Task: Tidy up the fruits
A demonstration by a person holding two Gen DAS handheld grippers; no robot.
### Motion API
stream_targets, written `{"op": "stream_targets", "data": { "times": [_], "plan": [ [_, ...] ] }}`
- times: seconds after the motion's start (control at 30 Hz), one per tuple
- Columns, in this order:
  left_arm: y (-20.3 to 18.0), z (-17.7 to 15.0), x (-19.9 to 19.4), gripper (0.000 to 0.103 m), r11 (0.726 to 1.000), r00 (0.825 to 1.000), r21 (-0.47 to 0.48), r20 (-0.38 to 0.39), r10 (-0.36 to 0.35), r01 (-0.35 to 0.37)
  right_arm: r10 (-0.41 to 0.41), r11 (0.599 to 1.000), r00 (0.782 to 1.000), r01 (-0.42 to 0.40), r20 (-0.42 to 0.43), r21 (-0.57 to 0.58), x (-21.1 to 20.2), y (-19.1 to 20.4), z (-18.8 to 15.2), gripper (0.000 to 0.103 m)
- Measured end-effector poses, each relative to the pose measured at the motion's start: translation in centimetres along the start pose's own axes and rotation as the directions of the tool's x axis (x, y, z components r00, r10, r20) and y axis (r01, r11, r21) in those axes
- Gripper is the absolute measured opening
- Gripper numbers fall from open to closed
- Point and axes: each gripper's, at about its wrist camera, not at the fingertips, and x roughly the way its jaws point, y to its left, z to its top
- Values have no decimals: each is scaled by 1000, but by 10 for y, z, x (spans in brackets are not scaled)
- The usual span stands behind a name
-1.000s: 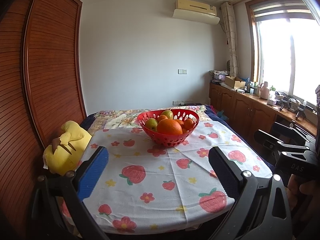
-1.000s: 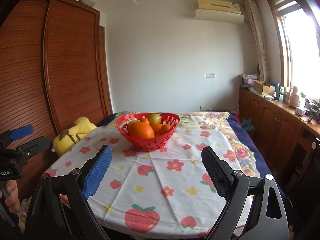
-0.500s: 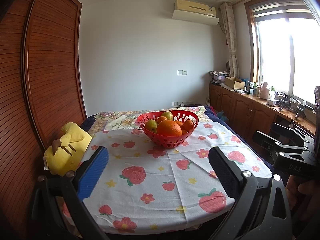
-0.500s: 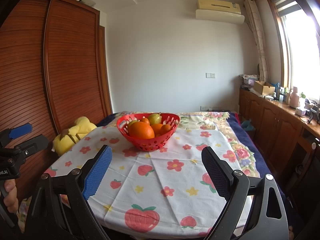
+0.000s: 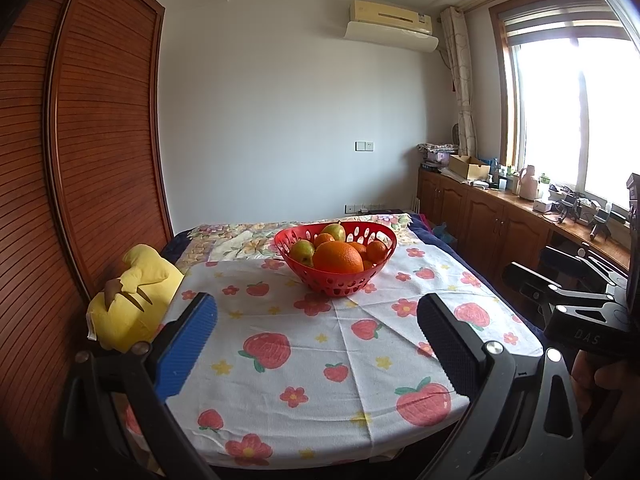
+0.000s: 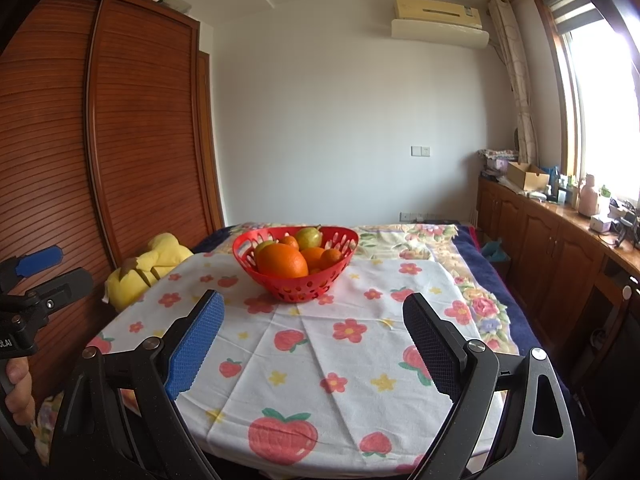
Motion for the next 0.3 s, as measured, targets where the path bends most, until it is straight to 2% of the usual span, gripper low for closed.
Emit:
{"op": "stream_targets", "data": {
  "times": [0.3],
  "plan": [
    [-1,1,0,101,1000,1000,-1,0,-1,1,2,1000,1000,-2,-1,1,0,0,1,93]
  ]
}}
